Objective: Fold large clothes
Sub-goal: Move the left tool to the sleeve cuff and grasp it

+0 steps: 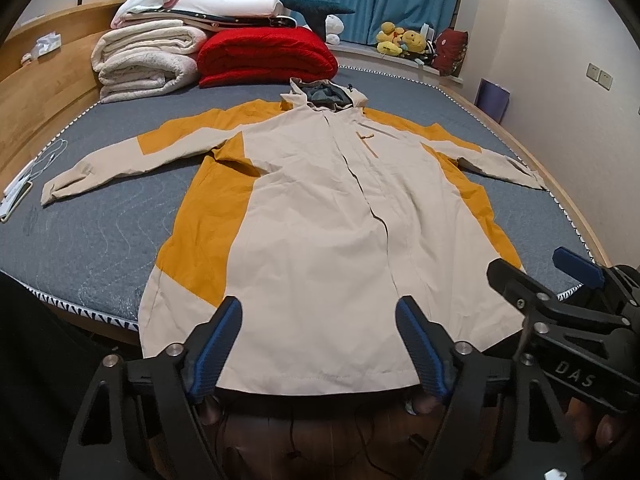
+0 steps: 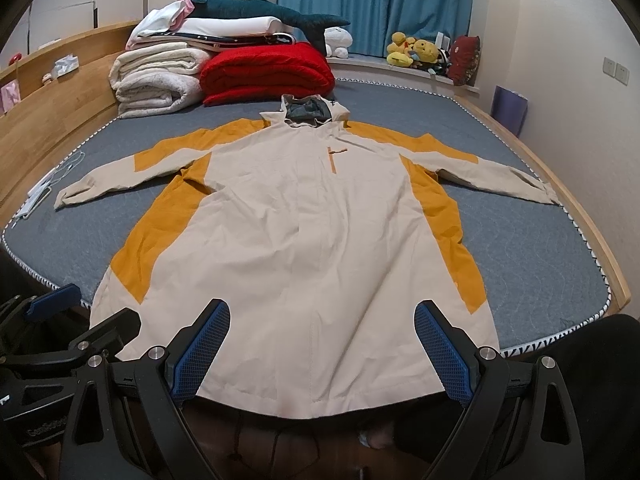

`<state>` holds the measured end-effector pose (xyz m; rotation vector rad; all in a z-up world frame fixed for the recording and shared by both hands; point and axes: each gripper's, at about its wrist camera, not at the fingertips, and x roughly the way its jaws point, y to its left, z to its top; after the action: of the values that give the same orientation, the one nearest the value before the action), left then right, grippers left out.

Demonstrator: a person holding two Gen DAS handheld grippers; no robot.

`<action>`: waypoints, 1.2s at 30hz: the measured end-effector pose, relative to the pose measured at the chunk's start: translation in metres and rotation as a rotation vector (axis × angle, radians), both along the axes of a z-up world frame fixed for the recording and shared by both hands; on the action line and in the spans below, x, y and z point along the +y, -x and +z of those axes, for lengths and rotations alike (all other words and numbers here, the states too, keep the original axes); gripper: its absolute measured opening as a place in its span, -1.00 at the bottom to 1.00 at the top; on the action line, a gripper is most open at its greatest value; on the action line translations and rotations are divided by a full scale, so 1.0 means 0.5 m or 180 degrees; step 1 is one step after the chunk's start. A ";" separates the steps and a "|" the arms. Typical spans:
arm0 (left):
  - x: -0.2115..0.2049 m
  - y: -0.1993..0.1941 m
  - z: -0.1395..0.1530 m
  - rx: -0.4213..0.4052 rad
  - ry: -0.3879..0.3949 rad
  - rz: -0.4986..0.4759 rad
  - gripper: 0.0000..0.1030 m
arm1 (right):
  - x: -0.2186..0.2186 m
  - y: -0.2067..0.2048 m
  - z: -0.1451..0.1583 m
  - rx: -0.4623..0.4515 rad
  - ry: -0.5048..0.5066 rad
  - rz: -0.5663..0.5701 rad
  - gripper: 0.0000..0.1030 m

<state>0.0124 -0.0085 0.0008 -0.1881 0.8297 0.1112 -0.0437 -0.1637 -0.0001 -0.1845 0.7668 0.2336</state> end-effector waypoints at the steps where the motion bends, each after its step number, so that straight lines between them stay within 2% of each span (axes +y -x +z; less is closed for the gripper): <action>1: 0.001 -0.003 0.001 -0.0008 0.0003 -0.0005 0.35 | -0.001 0.001 0.004 -0.0024 -0.0010 0.0003 0.81; 5: 0.004 -0.009 0.008 -0.0026 0.0011 -0.0027 -0.14 | -0.005 0.009 0.028 -0.0231 -0.0038 0.0038 0.81; 9: 0.008 -0.013 0.036 -0.0116 -0.0031 -0.0107 -0.44 | -0.015 0.012 0.067 -0.0501 -0.0077 0.0008 0.73; 14: 0.038 -0.039 0.133 -0.0299 -0.0113 -0.0184 -0.48 | -0.036 -0.013 0.135 -0.0666 -0.0252 -0.0058 0.65; 18: 0.095 -0.090 0.213 -0.0516 -0.0021 -0.0092 -0.48 | -0.036 -0.054 0.203 -0.0866 -0.0333 0.0016 0.60; 23: 0.175 -0.187 0.259 -0.0753 -0.0077 -0.0001 -0.48 | -0.008 -0.138 0.276 -0.0984 -0.0429 0.0196 0.48; 26: 0.233 -0.264 0.267 -0.0807 -0.0165 0.0037 -0.48 | 0.021 -0.206 0.311 -0.1051 -0.0456 0.0260 0.48; 28: 0.281 -0.325 0.259 -0.0808 -0.0327 0.0103 -0.48 | 0.040 -0.257 0.325 -0.1027 -0.0480 0.0279 0.48; 31: 0.365 -0.414 0.229 -0.0721 -0.0427 0.0244 -0.48 | 0.060 -0.345 0.329 -0.0872 -0.0602 0.0309 0.48; 33: 0.429 -0.464 0.199 -0.0638 -0.0381 0.0362 -0.48 | 0.068 -0.398 0.321 -0.0781 -0.0660 0.0320 0.45; 35: 0.483 -0.500 0.165 -0.0527 -0.0350 0.0481 -0.48 | 0.085 -0.450 0.316 -0.0769 -0.0671 0.0302 0.25; 36: 0.518 -0.521 0.142 -0.0445 -0.0342 0.0576 -0.48 | 0.094 -0.473 0.313 -0.0771 -0.0662 0.0296 0.22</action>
<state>0.2729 0.2506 0.0716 -0.1674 0.6646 0.3085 0.1928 -0.1165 0.1566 -0.0497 0.4900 0.3702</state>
